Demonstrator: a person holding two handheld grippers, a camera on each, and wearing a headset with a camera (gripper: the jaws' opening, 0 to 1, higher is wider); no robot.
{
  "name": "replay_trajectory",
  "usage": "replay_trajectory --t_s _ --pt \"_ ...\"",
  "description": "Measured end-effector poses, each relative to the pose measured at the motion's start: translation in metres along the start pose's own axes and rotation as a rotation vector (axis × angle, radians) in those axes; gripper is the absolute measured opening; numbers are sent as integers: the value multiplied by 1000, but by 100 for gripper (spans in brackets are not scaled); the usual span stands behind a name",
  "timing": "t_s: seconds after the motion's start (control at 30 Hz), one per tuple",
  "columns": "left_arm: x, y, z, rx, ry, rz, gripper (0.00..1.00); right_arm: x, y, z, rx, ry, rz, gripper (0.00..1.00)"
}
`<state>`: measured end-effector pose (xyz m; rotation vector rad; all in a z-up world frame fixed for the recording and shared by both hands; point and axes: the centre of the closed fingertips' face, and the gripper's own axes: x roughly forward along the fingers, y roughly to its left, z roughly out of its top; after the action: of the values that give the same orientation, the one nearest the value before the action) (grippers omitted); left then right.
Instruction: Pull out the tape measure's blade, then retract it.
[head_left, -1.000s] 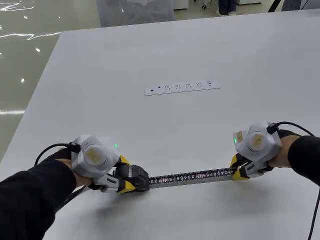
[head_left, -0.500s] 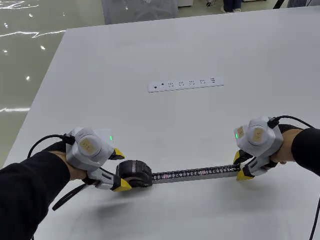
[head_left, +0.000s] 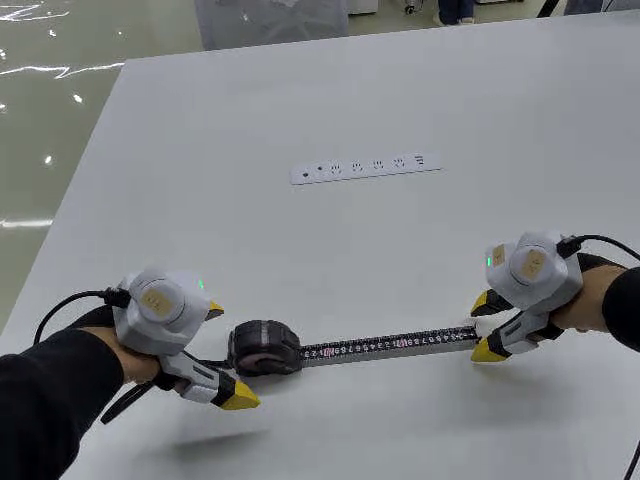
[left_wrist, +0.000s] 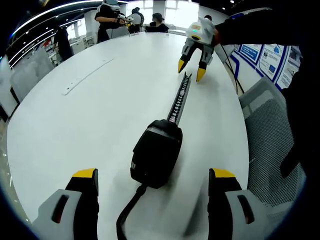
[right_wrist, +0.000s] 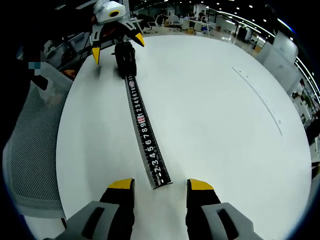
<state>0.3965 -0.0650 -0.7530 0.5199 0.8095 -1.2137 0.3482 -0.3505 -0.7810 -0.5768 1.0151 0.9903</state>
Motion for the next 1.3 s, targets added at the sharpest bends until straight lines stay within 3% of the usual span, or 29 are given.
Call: replay_trajectory --t_s 0.07,0.13,0.17,0.23,0.3,0.4,0.5,0.6,0.7,0.73,0.83,0.87,0.93,1.0,1.07,1.17,1.23,1.3 --pt "-2 2 1 -35 -30 12 97 -3 -1 3 12 -15 -24 39" --pt "-5 4 -2 -52 -28 25 99 -4 -3 6 13 -37 -49 41" --pt "-8 8 -1 -99 -41 66 99 -4 -5 10 11 -61 -68 44" --pt "-11 12 2 -132 -80 82 99 -5 -5 12 48 -79 -84 51" --pt "-17 14 7 -195 -149 109 99 -4 -3 14 86 -101 -87 56" --pt "-23 19 -2 -284 -174 138 99 -6 0 9 125 -107 -89 64" --pt "-31 16 -1 -278 -235 154 99 -11 -5 8 185 -154 -134 69" --pt "-34 15 -10 -283 -240 174 99 -19 -7 9 254 -218 -168 77" --pt "-41 27 -19 -307 -241 267 99 -27 -8 8 251 -248 -217 81" --pt "-45 27 -18 -348 -266 277 99 -31 -7 10 269 -282 -229 83" --pt "-59 33 -15 -326 -319 349 99 -39 -3 5 309 -316 -253 91" --pt "-60 31 -14 -301 -330 349 99 -41 -1 2 314 -324 -256 92" --pt "-62 24 -16 -317 -327 336 99 -47 3 -4 331 -341 -270 93" --pt "-64 17 -25 -344 -294 331 99 -53 8 -13 340 -354 -283 96" --pt "-69 11 -27 -333 -314 326 99 -60 12 -21 354 -368 -293 98" --pt "-72 3 -38 -389 -323 298 99 -66 25 -34 354 -349 -297 92" --pt "-72 -3 -52 -365 -279 298 99 -70 29 -40 353 -349 -311 98" --pt "-76 -11 -61 -364 -264 280 99 -75 36 -49 376 -348 -308 99"
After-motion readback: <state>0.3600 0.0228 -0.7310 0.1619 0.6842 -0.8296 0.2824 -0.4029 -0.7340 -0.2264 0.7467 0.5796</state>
